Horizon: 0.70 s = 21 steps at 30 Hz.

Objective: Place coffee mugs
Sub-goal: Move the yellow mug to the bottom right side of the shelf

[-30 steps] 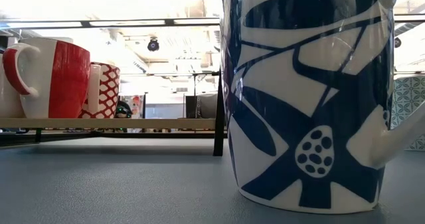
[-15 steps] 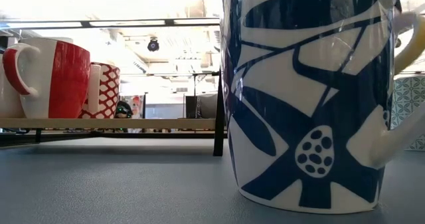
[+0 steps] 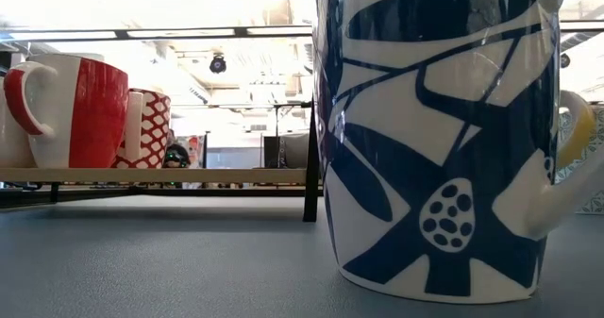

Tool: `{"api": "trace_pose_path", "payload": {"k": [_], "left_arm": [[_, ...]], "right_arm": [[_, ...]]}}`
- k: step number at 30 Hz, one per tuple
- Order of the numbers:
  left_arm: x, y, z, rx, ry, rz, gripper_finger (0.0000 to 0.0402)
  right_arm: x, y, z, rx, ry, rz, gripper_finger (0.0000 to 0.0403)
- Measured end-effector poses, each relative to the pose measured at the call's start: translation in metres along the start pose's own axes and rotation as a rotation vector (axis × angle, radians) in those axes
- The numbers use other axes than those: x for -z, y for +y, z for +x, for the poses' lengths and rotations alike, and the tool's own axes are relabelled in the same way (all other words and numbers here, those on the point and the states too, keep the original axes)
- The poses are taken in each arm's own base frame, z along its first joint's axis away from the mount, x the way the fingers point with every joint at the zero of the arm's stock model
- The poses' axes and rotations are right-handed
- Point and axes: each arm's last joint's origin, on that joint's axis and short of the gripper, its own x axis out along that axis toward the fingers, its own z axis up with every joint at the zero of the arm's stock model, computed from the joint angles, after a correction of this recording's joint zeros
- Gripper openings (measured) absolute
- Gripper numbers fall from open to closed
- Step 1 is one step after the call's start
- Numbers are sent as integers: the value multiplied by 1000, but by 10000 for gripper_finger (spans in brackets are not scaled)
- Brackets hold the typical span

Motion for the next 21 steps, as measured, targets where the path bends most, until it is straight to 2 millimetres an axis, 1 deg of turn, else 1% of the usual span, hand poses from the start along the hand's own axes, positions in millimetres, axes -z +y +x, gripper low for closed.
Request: {"api": "trace_pose_path", "payload": {"k": [9, 14, 16, 21], "left_arm": [[0, 0, 0, -1, 0, 0, 41], [0, 0, 0, 1, 1, -7, 41], [0, -1, 0, 2, 1, -7, 41], [1, -2, 0, 7, 2, -6, 41]], "right_arm": [[0, 0, 0, 1, -5, -16, 13], [1, 0, 8, 24, 4, -22, 16], [1, 1, 10, 26, 3, -25, 25], [1, 0, 10, 28, 4, -40, 65]]}}
